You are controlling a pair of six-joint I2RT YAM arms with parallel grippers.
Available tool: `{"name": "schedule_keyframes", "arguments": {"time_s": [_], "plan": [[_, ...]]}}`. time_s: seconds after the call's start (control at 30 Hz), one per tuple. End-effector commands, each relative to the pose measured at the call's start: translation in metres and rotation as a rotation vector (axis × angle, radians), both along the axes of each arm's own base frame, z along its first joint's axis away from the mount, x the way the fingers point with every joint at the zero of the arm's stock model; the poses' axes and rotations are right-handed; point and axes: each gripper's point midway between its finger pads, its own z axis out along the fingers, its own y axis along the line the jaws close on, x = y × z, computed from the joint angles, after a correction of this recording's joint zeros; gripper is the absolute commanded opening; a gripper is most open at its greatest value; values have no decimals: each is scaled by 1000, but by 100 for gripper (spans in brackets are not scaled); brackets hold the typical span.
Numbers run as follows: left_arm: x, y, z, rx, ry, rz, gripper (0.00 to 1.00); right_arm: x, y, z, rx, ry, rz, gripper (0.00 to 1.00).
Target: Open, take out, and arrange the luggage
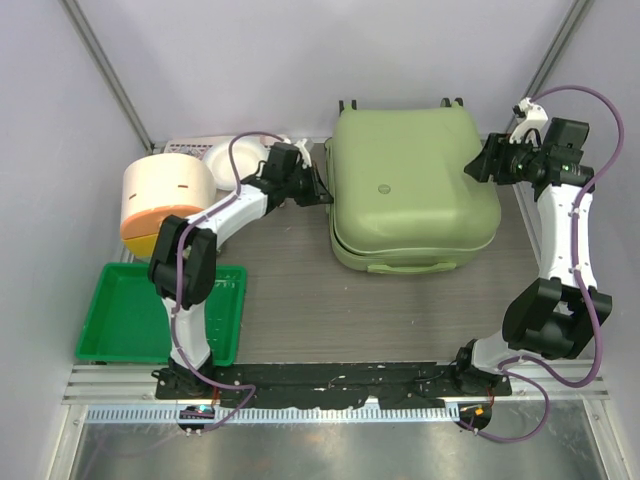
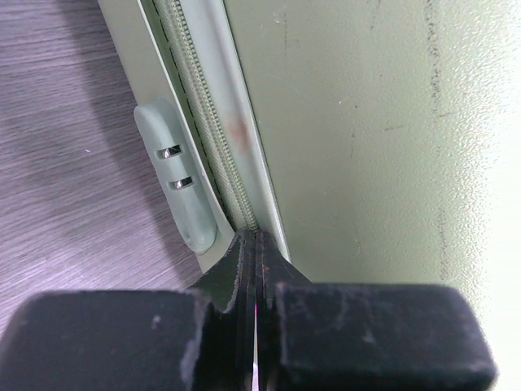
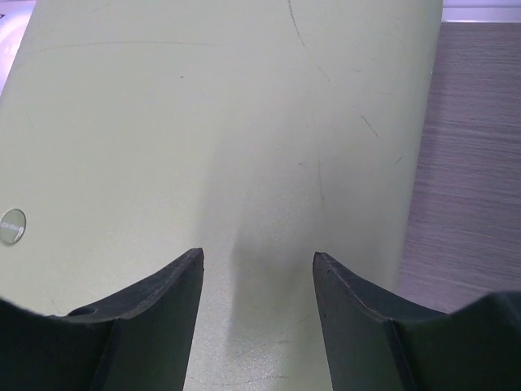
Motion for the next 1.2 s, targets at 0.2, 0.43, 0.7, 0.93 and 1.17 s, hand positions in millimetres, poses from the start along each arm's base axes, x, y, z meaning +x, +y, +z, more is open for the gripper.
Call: {"name": "schedule_keyframes", "arguments": {"time_s": [0.2,0.43,0.7,0.93,1.17], "plan": [[2,-2,-39,157,21,35,0,-5,-3,7,-41,-41,-4,62],[-16,-20,-80,150,108,-38,0,-11,-1,4,-43,-25,1,62],[-28,-37,-62,32,61,-173,0,-18,-4,-14,-54,18,-25,62],[-15,-6,16,110,-123,-38,27,-14,-17,-6,-112,-3,-59,62],[2,43,28,327,-141,216,71,-13,-13,3,-89,-23,-57,62]]}}
